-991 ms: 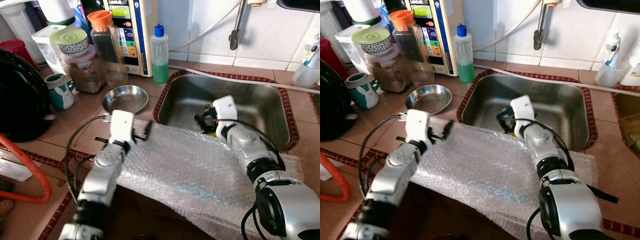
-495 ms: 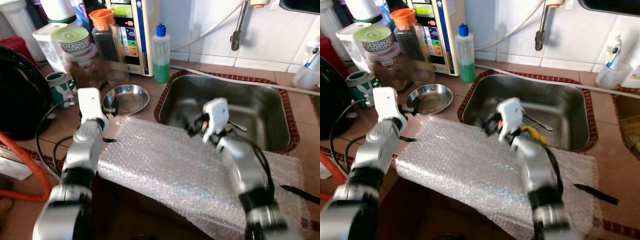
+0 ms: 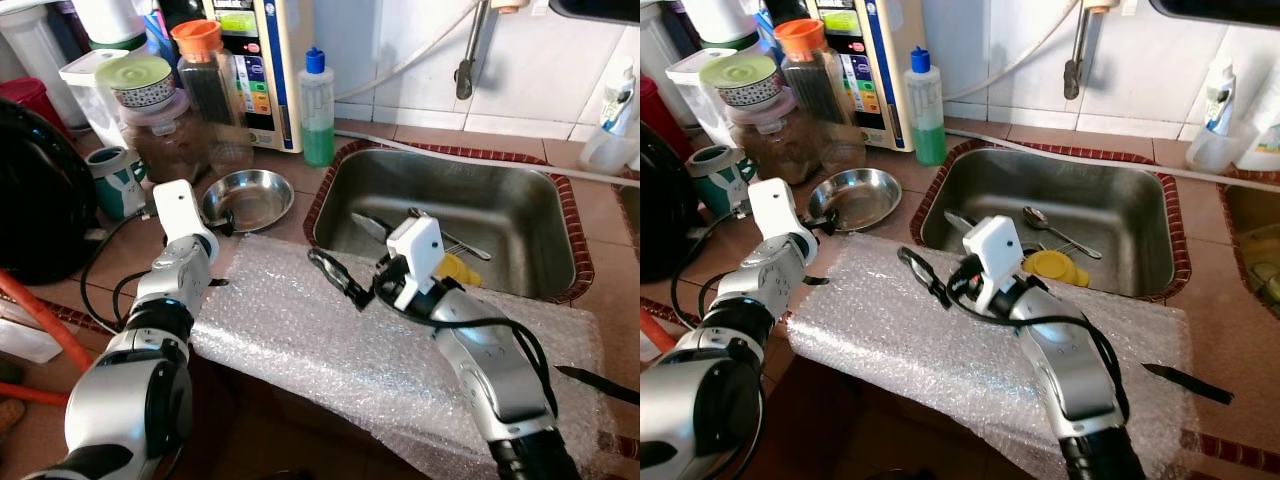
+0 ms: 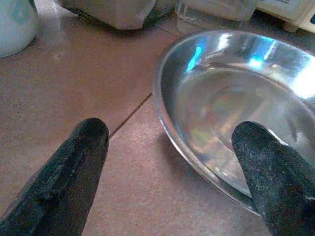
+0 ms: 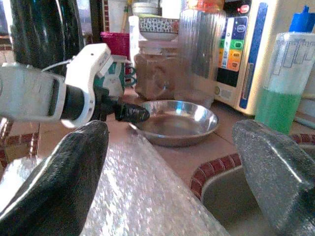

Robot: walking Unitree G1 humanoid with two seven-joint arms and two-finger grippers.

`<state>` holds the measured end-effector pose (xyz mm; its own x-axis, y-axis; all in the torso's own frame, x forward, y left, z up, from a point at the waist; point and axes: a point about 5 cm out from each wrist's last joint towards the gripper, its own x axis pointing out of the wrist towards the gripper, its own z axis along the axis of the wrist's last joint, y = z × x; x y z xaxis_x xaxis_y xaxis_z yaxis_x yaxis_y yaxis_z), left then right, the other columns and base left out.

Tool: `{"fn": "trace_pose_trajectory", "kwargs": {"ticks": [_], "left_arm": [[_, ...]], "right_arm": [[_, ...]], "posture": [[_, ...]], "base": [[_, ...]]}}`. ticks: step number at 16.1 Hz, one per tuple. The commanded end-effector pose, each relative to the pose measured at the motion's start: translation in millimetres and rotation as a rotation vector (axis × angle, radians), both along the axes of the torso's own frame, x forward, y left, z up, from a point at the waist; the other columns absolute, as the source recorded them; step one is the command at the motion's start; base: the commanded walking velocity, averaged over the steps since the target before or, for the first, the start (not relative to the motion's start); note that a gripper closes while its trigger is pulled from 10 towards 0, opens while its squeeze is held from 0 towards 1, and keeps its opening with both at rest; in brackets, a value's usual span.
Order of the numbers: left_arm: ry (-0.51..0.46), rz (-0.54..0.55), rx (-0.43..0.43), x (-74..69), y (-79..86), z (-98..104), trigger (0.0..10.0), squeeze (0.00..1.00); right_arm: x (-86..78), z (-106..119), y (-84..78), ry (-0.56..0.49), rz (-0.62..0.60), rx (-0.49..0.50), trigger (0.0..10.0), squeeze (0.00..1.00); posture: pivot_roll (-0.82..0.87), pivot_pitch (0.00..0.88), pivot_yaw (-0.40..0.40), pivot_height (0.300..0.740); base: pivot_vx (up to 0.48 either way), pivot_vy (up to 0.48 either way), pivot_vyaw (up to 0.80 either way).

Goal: Kitchen organization

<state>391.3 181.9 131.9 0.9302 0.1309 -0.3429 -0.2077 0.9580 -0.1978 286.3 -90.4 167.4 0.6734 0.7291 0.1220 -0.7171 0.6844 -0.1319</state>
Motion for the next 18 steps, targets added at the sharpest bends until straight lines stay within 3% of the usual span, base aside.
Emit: {"fn": "trace_pose_trajectory", "kwargs": {"ticks": [1, 4, 5, 6, 7, 8, 10, 18], "left_arm": [[0.028, 0.002, 0.013, 2.3, 0.6, 3.2, 10.0, 0.0], [0.078, -0.045, -0.014, 2.3, -5.7, -1.6, 9.9, 0.0], [0.094, -0.05, -0.012, 1.5, -6.0, -3.6, 8.4, 0.0], [0.105, -0.051, -0.024, 1.0, -6.4, -5.1, 5.9, 0.0], [0.121, -0.04, -0.037, 0.2, -5.0, -6.8, 1.0, 0.0], [0.13, -0.025, -0.05, -0.7, -1.9, -8.1, 0.0, 0.0], [0.138, 0.027, -0.094, -2.7, 9.4, -9.6, 0.0, 0.0], [0.145, 0.098, -0.139, -6.9, 22.7, -14.1, 0.0, 0.0]], "right_arm": [[-5.5, 7.4, 4.3, -0.024, 0.014, -0.013, 10.0, 0.0], [-12.0, 9.3, 6.7, -0.009, 0.027, -0.039, 10.0, 0.0], [-12.4, 9.1, 7.1, -0.01, 0.027, -0.045, 10.0, 0.0], [-12.9, 8.8, 7.4, -0.009, 0.027, -0.05, 10.0, 0.0], [-13.6, 8.2, 7.9, -0.007, 0.025, -0.058, 10.0, 0.0], [-14.5, 7.7, 8.5, -0.004, 0.023, -0.064, 10.0, 0.0], [-15.0, 7.6, 9.4, -0.001, 0.025, -0.078, 10.0, 0.0], [-11.3, 7.5, 10.5, -0.007, 0.029, -0.101, 10.0, 0.0]], "posture": [[-0.03, 0.05, 0.162, 0.74], [-0.04, 0.051, 0.169, 0.74], [-0.04, 0.052, 0.172, 0.74], [-0.04, 0.052, 0.172, 0.74], [-0.03, 0.052, 0.174, 0.74], [-0.03, 0.052, 0.175, 0.74], [-0.03, 0.05, 0.171, 0.74], [-0.01, 0.047, 0.158, 0.74]], "base": [[0.0, 0.0, 0.0], [0.0, 0.0, 0.0], [0.0, 0.0, 0.0], [0.0, 0.0, 0.0], [0.0, 0.0, 0.0], [0.0, 0.0, 0.0], [0.0, 0.0, 0.0], [0.0, 0.0, 0.0]]}}
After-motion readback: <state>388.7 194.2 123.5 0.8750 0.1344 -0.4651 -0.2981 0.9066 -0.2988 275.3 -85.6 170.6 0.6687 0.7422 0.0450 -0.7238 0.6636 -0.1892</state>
